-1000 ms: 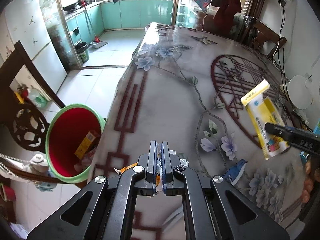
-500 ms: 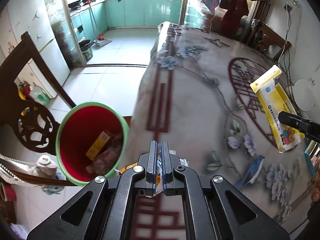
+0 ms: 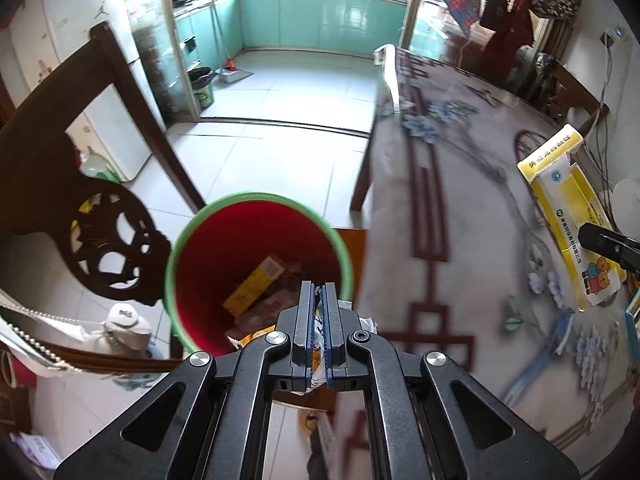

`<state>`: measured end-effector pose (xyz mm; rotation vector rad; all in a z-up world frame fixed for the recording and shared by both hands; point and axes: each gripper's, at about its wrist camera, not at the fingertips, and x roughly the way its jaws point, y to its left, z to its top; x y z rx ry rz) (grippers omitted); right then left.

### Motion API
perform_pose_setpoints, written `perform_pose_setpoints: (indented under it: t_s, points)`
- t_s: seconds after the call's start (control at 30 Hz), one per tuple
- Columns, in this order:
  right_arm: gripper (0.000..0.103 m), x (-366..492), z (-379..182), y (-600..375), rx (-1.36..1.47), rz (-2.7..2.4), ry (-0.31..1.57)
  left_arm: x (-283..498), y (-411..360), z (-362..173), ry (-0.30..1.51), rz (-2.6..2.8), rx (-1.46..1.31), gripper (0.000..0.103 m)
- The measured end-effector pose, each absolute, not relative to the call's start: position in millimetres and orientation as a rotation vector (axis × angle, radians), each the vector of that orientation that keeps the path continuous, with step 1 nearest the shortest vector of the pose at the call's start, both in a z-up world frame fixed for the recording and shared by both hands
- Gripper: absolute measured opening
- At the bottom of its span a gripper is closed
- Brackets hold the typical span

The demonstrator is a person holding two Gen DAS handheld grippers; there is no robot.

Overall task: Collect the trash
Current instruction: 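Carry the orange wrapper and the yellow medicine box over the red bucket with both grippers, then open both grippers to drop the wrapper and medicine box into the bucket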

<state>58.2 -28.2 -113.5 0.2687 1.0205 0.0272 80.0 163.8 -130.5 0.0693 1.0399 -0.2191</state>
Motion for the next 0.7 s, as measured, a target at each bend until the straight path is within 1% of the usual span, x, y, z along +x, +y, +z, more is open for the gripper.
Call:
perform_pose_setpoints:
  t_s: [0.4,0.7]
  points:
    - [0.042,90,-112,58,0.199,0.132,1.028,97,226,-144,1.06,-0.151,0.022,0.004]
    - [0.042,106,-119,95,0.167,0.17,1.051,113,239,-144,1.053,-0.162,0.021,0.003]
